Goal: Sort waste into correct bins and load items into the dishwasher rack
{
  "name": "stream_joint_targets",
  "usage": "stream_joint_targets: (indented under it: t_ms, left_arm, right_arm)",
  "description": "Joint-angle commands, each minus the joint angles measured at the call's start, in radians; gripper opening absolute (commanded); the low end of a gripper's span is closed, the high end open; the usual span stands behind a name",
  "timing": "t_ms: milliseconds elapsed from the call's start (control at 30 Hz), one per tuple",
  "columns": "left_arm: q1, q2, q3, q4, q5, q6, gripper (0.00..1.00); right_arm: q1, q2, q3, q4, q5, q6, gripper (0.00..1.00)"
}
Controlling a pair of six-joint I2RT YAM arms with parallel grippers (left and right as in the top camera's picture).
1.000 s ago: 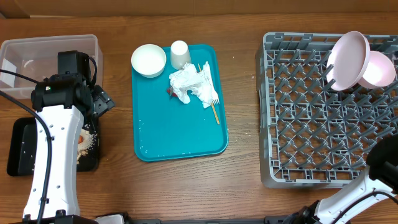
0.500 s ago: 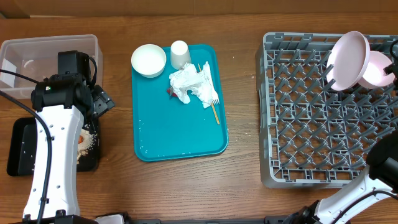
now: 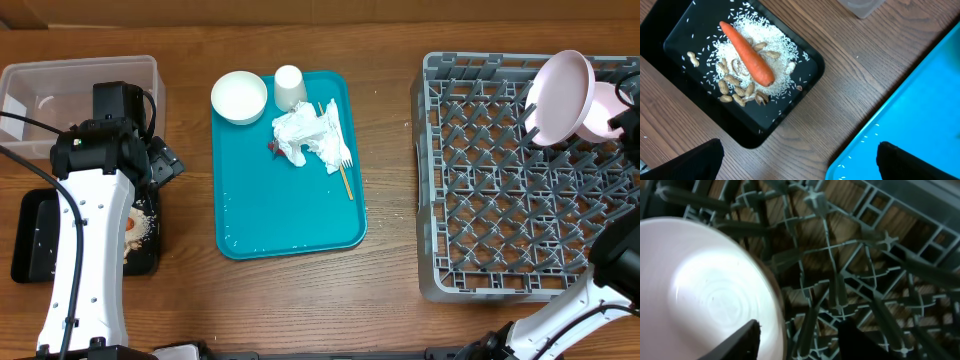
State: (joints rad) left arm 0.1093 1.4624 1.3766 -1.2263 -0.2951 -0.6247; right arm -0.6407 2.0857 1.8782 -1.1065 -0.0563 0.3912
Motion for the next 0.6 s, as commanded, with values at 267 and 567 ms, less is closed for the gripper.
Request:
stream_joint_targets:
  t_ms: [267, 567]
  left_arm:
    - [0.002, -0.003, 0.011, 0.002, 0.001, 0.012, 1.0]
    - [0.002, -0.003, 0.011, 0.002, 0.001, 0.012, 1.0]
  right_arm:
    - [-0.007, 0.001, 0.098, -0.073, 0.031, 0.003, 0.08]
    - [-0.011, 0.0, 0.452, -0.415, 0.309, 0.081, 0.04]
